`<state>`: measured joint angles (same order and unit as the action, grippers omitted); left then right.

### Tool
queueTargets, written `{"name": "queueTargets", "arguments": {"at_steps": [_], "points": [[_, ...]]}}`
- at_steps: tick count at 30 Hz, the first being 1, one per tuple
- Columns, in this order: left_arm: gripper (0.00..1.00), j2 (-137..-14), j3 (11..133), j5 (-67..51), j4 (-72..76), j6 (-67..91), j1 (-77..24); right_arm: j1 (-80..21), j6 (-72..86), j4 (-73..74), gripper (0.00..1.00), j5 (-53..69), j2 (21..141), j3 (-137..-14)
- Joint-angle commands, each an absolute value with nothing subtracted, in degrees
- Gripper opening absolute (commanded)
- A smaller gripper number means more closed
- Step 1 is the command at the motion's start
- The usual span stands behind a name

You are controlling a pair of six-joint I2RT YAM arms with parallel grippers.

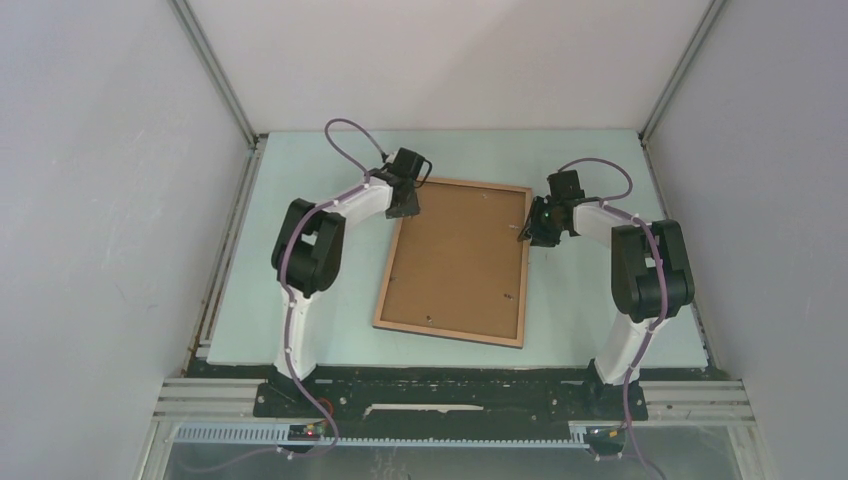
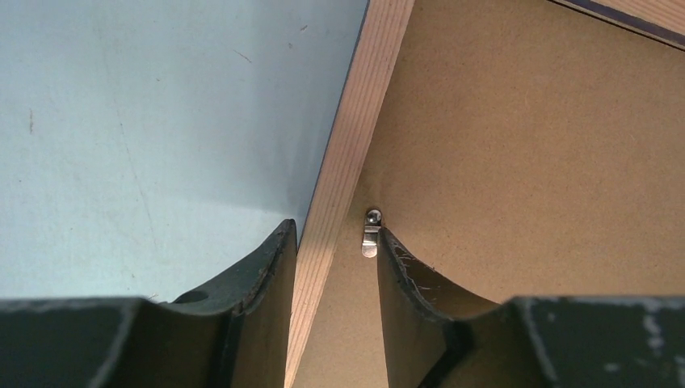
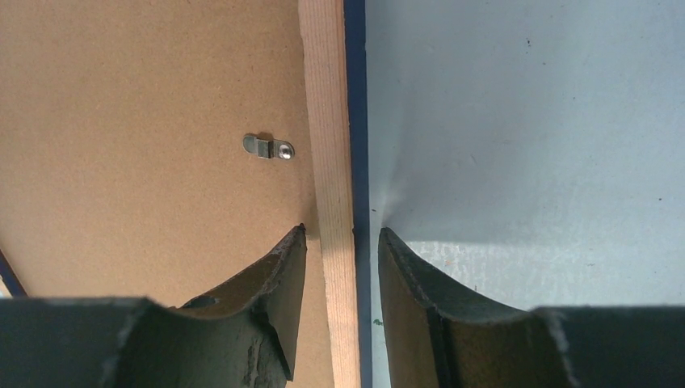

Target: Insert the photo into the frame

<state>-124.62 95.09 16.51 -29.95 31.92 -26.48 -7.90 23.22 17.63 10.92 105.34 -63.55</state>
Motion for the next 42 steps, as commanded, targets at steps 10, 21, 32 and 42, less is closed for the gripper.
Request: {"name": "queueTargets", "arguments": {"at_steps": [10,21,32,42], "points": [[0.00,-115.95,84.08,16.54,-21.49,28.74,-23.86,-7.82,21.62,18.19,0.45,11.11,105.99,-65.11],[0.03,-108.59,76.21,17.60,-16.34,17.30,-24.64,-7.99,21.27,18.01,0.34,11.95,106.16,-65.10],[0.52,-110.88,81.14,14.36,-18.64,26.80,-24.34,-8.34,20.96,18.41,0.33,11.97,106.57,-65.60],[0.55,-117.95,90.76,17.94,-30.25,33.02,-25.73,-8.49,20.66,19.24,0.31,12.18,107.23,-66.52]]}}
